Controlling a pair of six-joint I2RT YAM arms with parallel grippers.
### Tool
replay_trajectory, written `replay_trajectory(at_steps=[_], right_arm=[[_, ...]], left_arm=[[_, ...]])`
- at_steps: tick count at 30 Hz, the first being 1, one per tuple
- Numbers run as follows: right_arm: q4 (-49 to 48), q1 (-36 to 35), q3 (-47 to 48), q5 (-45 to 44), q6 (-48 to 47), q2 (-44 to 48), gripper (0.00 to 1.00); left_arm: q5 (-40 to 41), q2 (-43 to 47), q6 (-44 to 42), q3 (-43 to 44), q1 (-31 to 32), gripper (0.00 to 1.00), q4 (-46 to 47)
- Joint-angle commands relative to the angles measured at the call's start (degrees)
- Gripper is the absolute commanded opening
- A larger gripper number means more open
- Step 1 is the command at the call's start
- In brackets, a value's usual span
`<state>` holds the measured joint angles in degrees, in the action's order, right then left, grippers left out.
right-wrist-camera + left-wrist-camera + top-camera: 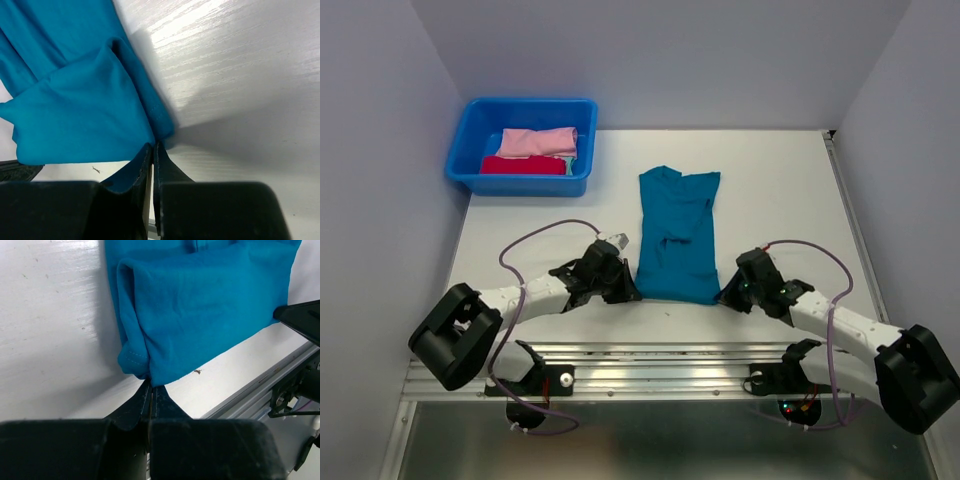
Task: Roll the t-shirts
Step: Roll the T-shirt to the center of the board.
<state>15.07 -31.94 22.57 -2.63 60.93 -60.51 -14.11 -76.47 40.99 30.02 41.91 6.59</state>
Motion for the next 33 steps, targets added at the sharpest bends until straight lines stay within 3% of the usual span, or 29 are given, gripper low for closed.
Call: replay_trajectory(at_steps=[1, 18, 28, 29, 32, 33], right_arm=[[3.6, -0.1, 3.6, -3.1, 0.4, 2.1, 0.06], [6.4, -0.1, 8.4, -6.5, 0.4, 2.2, 0.04], [6.8, -0.1, 11.8, -7.5, -1.2, -1.0, 0.04], [6.8, -0.1, 11.6, -7.0, -1.2, -0.9, 0.04], [6.7, -0.1, 9.8, -5.4, -2.2, 0.0, 0.05], [6.9, -0.1, 8.7, -4.9, -2.4, 0.4, 0.08]], left_arm=[[0.8, 2.6, -1.4, 2.5, -0.1, 0.00, -2.9], [-1.8, 2.8, -3.5, 5.8, -2.8, 0.00, -6.5], [-7.1, -3.1, -7.2, 12.5, -5.3, 0.00, -13.6], [-7.5, -3.4, -7.6, 12.3, -5.3, 0.02, -13.6], [-8.7, -2.4, -7.8, 10.6, -5.3, 0.31, -13.2], [-8.8, -1.9, -7.9, 9.7, -5.3, 0.51, -13.4]])
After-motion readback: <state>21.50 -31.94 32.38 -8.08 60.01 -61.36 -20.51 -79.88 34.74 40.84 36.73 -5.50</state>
